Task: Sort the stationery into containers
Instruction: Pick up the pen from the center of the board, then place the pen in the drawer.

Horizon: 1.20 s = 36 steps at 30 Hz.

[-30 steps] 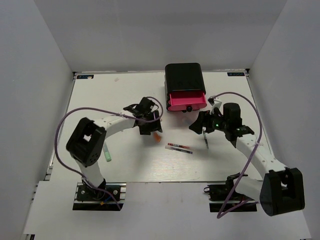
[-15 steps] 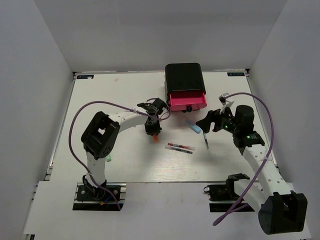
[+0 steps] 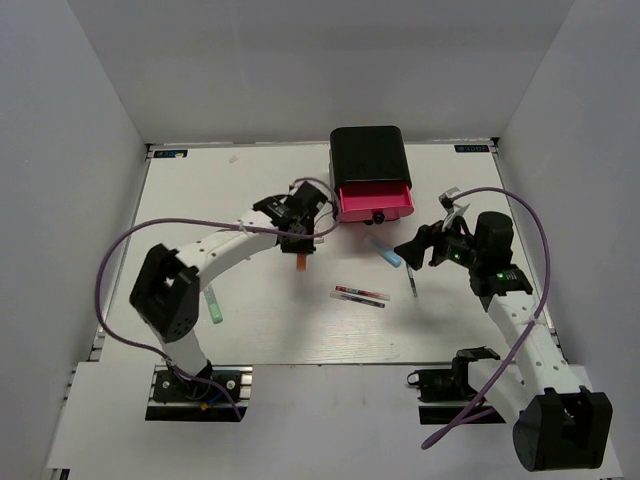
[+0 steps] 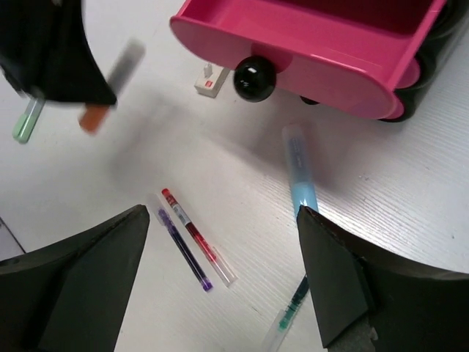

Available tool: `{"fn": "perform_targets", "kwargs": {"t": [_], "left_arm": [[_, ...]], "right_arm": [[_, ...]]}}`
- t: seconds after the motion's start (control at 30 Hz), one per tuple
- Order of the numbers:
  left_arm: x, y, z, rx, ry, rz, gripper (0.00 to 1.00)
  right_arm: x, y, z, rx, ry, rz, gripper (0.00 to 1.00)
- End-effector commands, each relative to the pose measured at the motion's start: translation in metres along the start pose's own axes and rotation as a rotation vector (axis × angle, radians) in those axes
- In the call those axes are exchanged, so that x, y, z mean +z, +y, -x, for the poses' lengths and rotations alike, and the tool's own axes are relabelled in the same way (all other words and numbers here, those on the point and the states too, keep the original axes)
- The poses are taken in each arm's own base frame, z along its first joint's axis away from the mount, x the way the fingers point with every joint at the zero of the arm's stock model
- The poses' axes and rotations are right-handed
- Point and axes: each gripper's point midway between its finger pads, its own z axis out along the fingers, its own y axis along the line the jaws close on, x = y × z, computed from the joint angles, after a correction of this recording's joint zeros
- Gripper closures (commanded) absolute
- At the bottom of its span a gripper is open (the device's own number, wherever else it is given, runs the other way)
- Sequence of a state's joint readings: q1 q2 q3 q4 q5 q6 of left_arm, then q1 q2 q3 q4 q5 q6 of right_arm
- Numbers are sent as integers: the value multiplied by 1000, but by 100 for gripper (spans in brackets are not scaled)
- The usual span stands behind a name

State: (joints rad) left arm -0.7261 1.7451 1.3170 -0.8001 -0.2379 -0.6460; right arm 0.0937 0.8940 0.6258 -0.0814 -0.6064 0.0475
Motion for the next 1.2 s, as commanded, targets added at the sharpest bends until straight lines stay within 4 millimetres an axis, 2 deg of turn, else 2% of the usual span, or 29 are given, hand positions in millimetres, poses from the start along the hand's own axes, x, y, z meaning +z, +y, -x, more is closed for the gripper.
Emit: {"fn": "perform_targets", "kwargs": {"t": [0.0, 0.07, 0.1, 0.17, 0.2, 0.23, 0.27, 0.3, 0.33, 0.37, 0.4, 0.47, 0.5, 0.6, 0.63, 0.67, 0.73, 0.8, 0.87, 0.97, 1.0, 1.07, 1.1, 1.13, 1.17], "left_arm": [[-94, -23, 83, 190, -311, -146, 100], [-117, -40, 102, 278, -386, -237, 100], [-134, -56, 118, 316, -461, -295, 100], [-153, -76, 129, 465, -532, -395, 100], [-167, -86, 144, 495, -600, -429, 100], [-168, -101, 143, 589, -614, -475, 100], [-170, -108, 147, 629, -635, -492, 100], [-179, -116, 159, 667, -683, -507, 100], [-180, -120, 164, 717, -702, -505, 100], [-166, -128, 166, 755, -688, -505, 100], [-172, -136, 173, 786, -716, -523, 100], [-172, -145, 185, 851, -765, -518, 100], [-161, -155, 180, 887, -753, -536, 100], [-158, -164, 192, 949, -810, -525, 100], [-149, -170, 188, 969, -801, -527, 100], [-148, -173, 192, 977, -814, -524, 100], [-134, -177, 192, 994, -796, -517, 99], [-126, -182, 185, 1019, -776, -518, 98], [-126, -182, 185, 1019, -775, -519, 94], [-114, -182, 178, 1024, -748, -499, 79], [-114, -180, 179, 1021, -749, -489, 68], [-114, -181, 179, 1018, -751, -467, 59], [-115, -182, 181, 1016, -762, -468, 54], [-121, -180, 184, 1010, -773, -460, 45], [-121, -180, 184, 1010, -773, -460, 42]], "right_arm": [[-1, 13, -1, -86, 18, 99, 15], [-2, 12, -3, -138, 19, 103, 21], [-3, 12, -2, -149, 11, 101, 32], [-4, 12, -3, -175, 4, 98, 44], [-4, 12, -2, -182, 0, 100, 50], [-4, 12, -3, -197, -1, 100, 60], [-5, 11, -3, -200, -4, 97, 64], [-5, 12, -4, -204, -4, 98, 67], [-5, 12, -3, -209, -6, 99, 68], [-5, 11, -4, -210, -4, 98, 68], [-5, 10, -4, -215, -6, 95, 70], [-5, 10, -3, -220, -8, 92, 70], [-5, 10, -3, -220, -6, 89, 70], [-6, 7, -1, -227, -12, 72, 70], [-5, 7, 0, -234, -17, 73, 70], [-6, 7, 2, -231, -19, 68, 68], [-6, 5, 3, -235, -23, 60, 66], [-6, 4, 3, -236, -23, 49, 59], [-6, 3, 4, -235, -26, 45, 53], [-6, 2, 3, -233, -23, 42, 44], [-5, 2, 4, -235, -23, 42, 42], [-5, 1, 2, -233, -19, 40, 38], [-5, 0, 2, -234, -19, 38, 33], [-5, 0, 2, -237, -17, 37, 30], [-5, -2, 1, -241, -14, 32, 29]]}}
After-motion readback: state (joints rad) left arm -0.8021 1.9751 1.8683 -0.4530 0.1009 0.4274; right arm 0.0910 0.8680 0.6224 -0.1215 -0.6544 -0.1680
